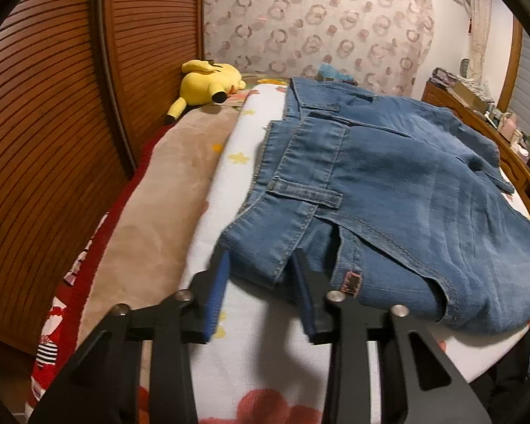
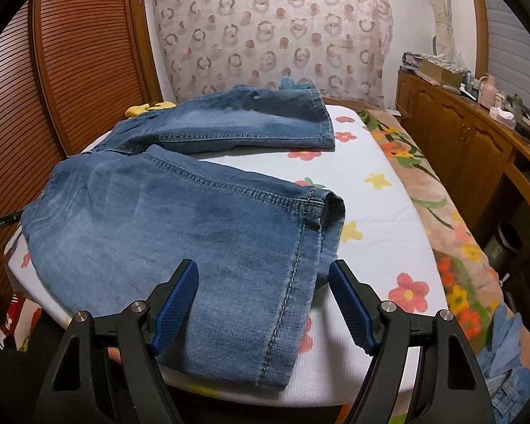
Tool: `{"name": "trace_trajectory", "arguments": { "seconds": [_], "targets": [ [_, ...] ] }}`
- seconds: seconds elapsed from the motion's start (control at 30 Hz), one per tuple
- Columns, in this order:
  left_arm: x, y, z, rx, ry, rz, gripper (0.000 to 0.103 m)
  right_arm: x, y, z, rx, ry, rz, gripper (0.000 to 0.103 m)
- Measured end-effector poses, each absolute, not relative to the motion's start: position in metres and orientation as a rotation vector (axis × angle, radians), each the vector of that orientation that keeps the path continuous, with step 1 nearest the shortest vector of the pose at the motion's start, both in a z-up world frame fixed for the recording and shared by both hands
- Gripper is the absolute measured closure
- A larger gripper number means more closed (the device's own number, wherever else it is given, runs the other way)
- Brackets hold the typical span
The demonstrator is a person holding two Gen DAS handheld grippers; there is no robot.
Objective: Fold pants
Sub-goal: 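Lower the left tool to the jeans waistband while the right tool approaches a leg hem, then close the left gripper on the waistband while the right gripper grasps the leg hem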
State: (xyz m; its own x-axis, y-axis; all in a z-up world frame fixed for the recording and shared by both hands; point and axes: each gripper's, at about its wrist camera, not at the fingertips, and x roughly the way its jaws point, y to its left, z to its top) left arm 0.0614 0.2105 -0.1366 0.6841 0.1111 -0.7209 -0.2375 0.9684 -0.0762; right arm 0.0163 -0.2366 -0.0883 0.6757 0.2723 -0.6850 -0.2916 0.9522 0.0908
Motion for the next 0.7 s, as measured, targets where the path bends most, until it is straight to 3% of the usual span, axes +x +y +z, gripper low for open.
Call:
{"name": "trace_trajectory", "arguments": {
  "seconds": [0.13,0.23,0.7],
  "targets": [
    [0.062,0.209,-0.139,-0.161,0.795,0.178,0.086,0.017,-0.239,-0.088,-0.031,0.779,0.317,0.025],
    [0.060,0.205,-0.136,-0.144,0.791,0.185,0.090,0.019,-0.238,-0.085,-0.034,0.786,0.315,0.025],
    [0.052,0.194,-0.125,-0.099,0.763,0.208,0.092,-0.006,-0.243,-0.069,-0.049,0.828,0.341,0.025]
  ]
}}
